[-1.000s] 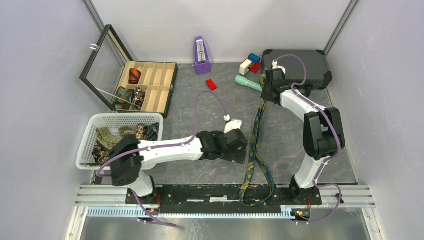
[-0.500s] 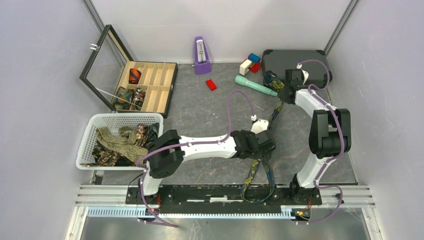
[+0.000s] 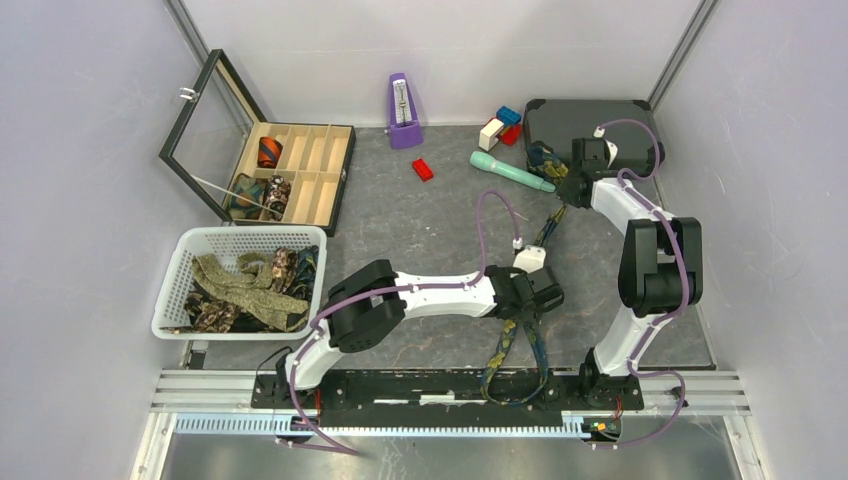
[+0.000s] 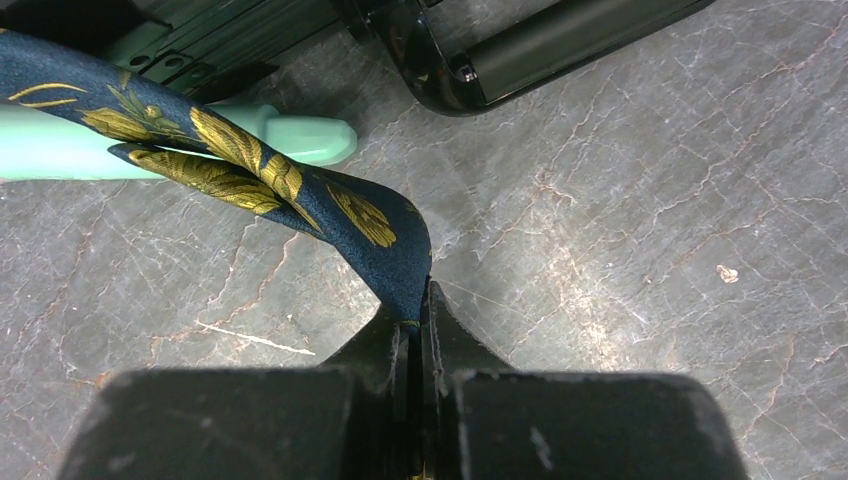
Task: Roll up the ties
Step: Flatten out the tie at the center of the board.
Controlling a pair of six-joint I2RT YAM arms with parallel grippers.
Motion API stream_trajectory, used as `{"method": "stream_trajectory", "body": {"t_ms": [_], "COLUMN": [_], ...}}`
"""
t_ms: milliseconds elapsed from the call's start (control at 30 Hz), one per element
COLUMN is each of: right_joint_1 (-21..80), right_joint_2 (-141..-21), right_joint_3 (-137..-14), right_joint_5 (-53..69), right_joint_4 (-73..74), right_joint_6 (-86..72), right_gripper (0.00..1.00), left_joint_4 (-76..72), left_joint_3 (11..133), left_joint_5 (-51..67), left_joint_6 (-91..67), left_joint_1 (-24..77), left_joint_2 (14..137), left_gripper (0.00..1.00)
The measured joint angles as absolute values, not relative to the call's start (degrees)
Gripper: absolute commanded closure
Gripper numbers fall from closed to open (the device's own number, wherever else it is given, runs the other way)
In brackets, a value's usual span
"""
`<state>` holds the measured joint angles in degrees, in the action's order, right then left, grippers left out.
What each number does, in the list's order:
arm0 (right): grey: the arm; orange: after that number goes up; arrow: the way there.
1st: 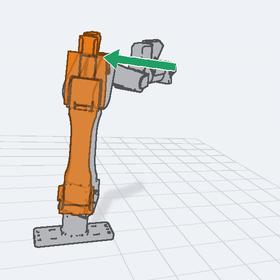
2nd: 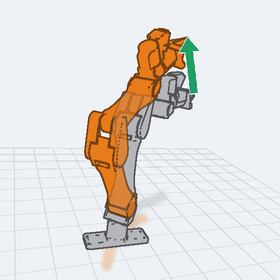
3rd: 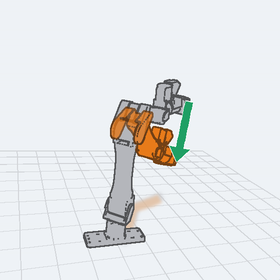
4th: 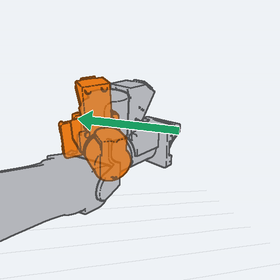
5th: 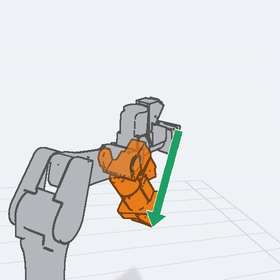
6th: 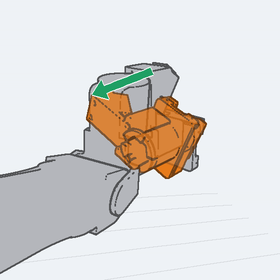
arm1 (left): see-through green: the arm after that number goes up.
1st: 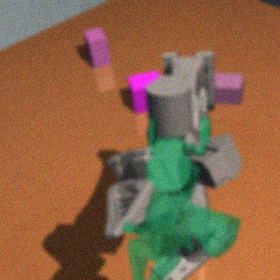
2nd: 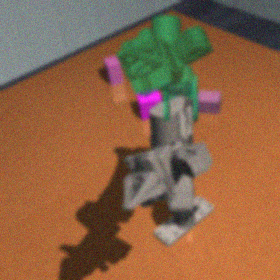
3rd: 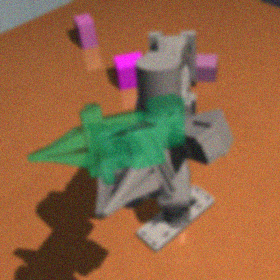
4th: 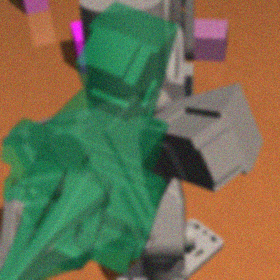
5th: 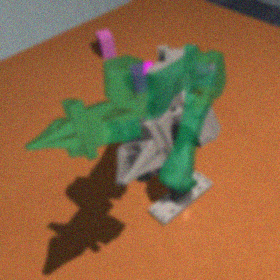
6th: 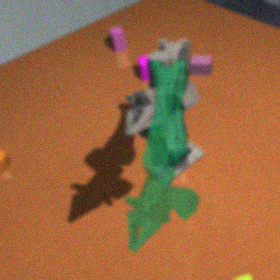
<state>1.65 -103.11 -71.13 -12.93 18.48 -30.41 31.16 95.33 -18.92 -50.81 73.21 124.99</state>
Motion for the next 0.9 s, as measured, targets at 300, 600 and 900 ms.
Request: {"method": "stream_trajectory", "body": {"t_ms": [300, 600, 900], "right_joint_1": [1.13, 0.62, 0.62], "right_joint_2": [-102.94, -98.72, -89.25], "right_joint_3": [-71.00, -68.49, -61.17], "right_joint_5": [-9.37, -1.96, 5.80], "right_joint_4": [17.72, 15.97, 9.63], "right_joint_6": [-30.35, -31.90, -35.64], "right_gripper": [1.00, 1.00, 1.00], "left_joint_4": [33.36, 41.60, 43.00], "left_joint_3": [94.72, 90.52, 86.48], "left_joint_5": [-22.04, -32.42, -48.60], "left_joint_6": [-49.04, -36.47, -16.43], "left_joint_1": [72.79, 69.73, 65.65], "left_joint_2": [124.86, 117.71, 106.89], "left_gripper": [0.87, 0.98, 0.98]}}
